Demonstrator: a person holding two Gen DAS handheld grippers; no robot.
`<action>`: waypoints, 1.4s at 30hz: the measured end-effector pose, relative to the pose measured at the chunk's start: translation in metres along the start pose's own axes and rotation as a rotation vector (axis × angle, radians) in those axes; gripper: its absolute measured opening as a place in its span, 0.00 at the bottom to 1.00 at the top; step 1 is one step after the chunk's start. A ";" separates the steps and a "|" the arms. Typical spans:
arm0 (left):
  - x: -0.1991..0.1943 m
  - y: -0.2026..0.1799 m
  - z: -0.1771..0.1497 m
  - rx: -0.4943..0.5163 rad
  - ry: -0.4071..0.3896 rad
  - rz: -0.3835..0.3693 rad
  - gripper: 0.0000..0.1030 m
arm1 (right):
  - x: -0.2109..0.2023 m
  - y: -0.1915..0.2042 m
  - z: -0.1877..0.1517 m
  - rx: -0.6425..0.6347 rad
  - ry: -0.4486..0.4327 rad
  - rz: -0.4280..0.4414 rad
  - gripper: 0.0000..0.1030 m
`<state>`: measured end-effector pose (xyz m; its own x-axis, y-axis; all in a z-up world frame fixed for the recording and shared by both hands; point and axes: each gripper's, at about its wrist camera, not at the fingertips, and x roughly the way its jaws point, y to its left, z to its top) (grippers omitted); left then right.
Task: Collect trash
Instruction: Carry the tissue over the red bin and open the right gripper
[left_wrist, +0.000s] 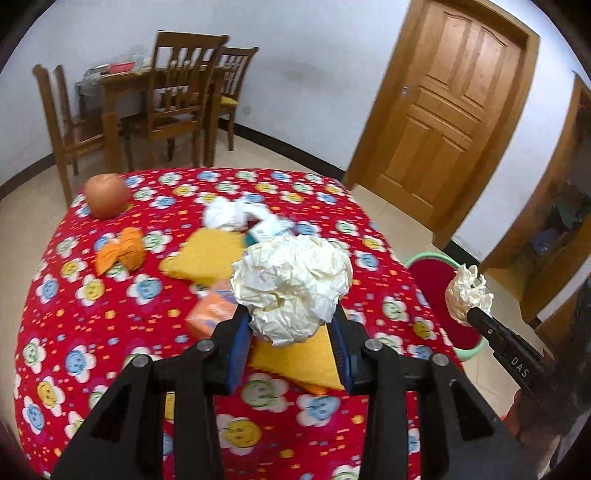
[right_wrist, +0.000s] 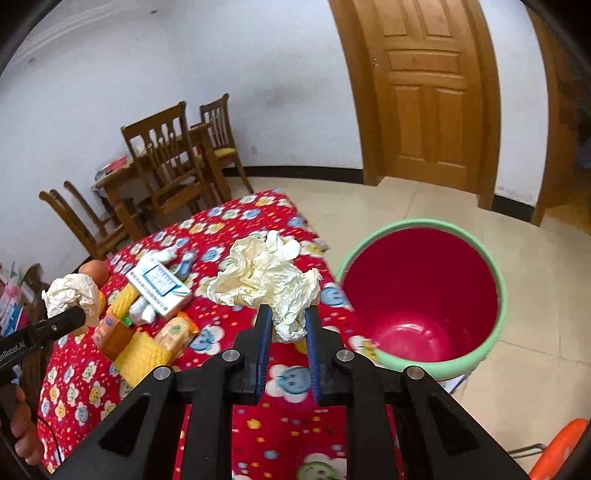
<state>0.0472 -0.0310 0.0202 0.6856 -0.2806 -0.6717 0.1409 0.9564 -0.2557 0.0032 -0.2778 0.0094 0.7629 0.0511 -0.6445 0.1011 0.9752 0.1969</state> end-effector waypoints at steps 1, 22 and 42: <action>0.002 -0.006 0.000 0.011 0.002 -0.007 0.39 | -0.003 -0.004 0.000 0.006 -0.004 -0.006 0.17; 0.059 -0.117 -0.002 0.215 0.070 -0.106 0.39 | -0.004 -0.094 -0.004 0.130 -0.003 -0.161 0.18; 0.105 -0.169 -0.006 0.287 0.129 -0.151 0.39 | 0.011 -0.137 -0.010 0.215 0.028 -0.177 0.26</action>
<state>0.0912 -0.2230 -0.0112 0.5485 -0.4111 -0.7281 0.4419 0.8818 -0.1650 -0.0087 -0.4084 -0.0326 0.7036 -0.1067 -0.7025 0.3661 0.9018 0.2297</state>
